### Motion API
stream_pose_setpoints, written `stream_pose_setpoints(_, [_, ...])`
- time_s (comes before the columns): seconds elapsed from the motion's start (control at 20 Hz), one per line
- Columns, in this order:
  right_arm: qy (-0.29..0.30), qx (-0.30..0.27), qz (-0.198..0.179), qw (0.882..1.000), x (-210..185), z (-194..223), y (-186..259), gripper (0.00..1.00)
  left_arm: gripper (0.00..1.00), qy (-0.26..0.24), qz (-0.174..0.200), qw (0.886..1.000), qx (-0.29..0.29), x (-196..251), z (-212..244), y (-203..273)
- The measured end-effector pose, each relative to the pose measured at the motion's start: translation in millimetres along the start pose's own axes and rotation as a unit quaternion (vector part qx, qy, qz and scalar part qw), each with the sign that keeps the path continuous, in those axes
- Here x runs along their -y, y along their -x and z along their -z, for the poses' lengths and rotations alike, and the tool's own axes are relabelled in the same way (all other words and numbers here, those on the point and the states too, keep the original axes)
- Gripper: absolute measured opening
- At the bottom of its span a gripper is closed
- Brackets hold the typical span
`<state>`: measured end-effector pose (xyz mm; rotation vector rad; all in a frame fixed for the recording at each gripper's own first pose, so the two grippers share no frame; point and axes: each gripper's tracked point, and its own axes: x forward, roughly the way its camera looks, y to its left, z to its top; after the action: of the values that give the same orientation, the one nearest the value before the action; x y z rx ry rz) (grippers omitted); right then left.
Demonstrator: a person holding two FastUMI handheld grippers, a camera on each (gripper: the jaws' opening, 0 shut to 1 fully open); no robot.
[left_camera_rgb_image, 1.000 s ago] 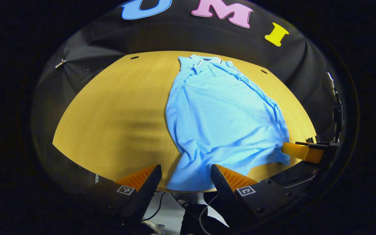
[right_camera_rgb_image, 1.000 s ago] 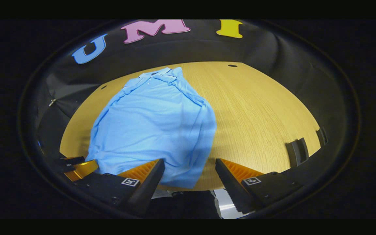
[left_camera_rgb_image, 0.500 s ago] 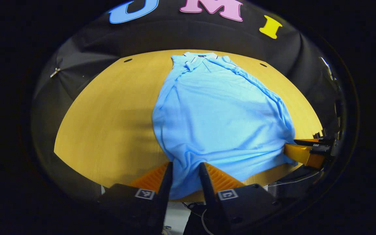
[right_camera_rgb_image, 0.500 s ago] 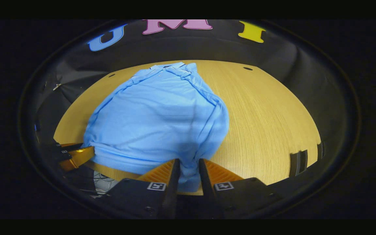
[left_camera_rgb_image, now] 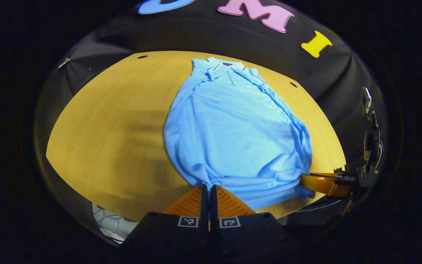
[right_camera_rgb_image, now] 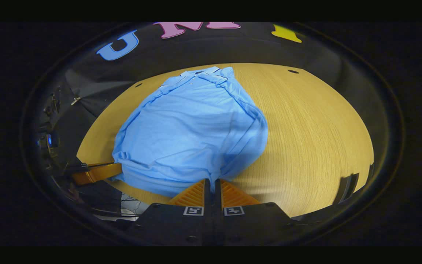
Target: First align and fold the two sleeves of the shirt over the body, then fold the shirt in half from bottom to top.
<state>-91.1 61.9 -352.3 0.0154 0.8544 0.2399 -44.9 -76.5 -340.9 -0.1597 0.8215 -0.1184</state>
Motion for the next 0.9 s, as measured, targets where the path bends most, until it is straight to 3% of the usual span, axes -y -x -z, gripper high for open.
stream_pose_setpoints(0.05, [0.012,0.014,0.002,1.0,2.4,-9.4,2.8,0.0,0.06,0.001,0.002,1.0,0.004,2.4,-3.4,4.8])
stream_pose_setpoints(0.15, [0.034,0.046,0.003,0.998,3.2,-30.0,10.7,0.0,0.06,-0.017,0.01,1.0,0.015,13.3,-12.2,15.3])
stream_pose_setpoints(0.25, [0.05,0.072,0.004,0.996,2.0,-50.8,18.2,0.05,0.02,-0.041,0.02,0.999,0.029,26.9,-26.9,26.9])
stream_pose_setpoints(0.3, [0.056,0.081,0.004,0.995,1.5,-60.4,21.4,0.05,0.06,-0.052,0.026,0.997,0.04,34.0,-37.3,31.9])
stream_pose_setpoints(0.4, [0.062,0.104,0.002,0.993,-1.0,-85.8,24.3,0.05,0.06,-0.068,0.037,0.995,0.056,46.2,-61.5,37.3])
stream_pose_setpoints(0.65, [0.08,0.159,0.001,0.984,3.0,-164.1,22.2,0.05,0.06,-0.03,0.05,0.992,0.108,57.1,-151.9,37.5])
stream_pose_setpoints(0.7, [0.08,0.167,-0.001,0.983,3.5,-180.6,18.4,0.1,0.06,-0.027,0.047,0.992,0.116,55.3,-167.8,33.7])
stream_pose_setpoints(0.8, [0.081,0.183,-0.006,0.98,4.7,-214.7,7.3,0.0,0.06,-0.035,0.036,0.99,0.128,47.8,-197.8,22.8])
stream_pose_setpoints(0.9, [0.083,0.198,-0.007,0.977,5.5,-249.2,-4.9,0.11,0.06,-0.024,0.037,0.99,0.135,47.1,-224.1,10.9])
